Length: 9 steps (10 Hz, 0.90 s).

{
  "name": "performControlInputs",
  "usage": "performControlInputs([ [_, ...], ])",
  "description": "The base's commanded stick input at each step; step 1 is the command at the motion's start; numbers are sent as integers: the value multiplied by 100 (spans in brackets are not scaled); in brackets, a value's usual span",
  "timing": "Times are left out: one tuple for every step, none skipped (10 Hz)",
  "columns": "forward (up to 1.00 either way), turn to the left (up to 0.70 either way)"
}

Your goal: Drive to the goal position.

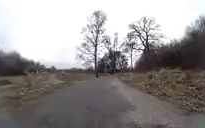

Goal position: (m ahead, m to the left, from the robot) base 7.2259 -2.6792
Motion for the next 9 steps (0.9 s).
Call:
performControlInputs([
  [100, 0],
  [100, 0],
  [100, 0],
  [100, 0],
  [100, 0],
  [100, 0],
  [100, 0],
  [100, 0],
  [100, 0],
])
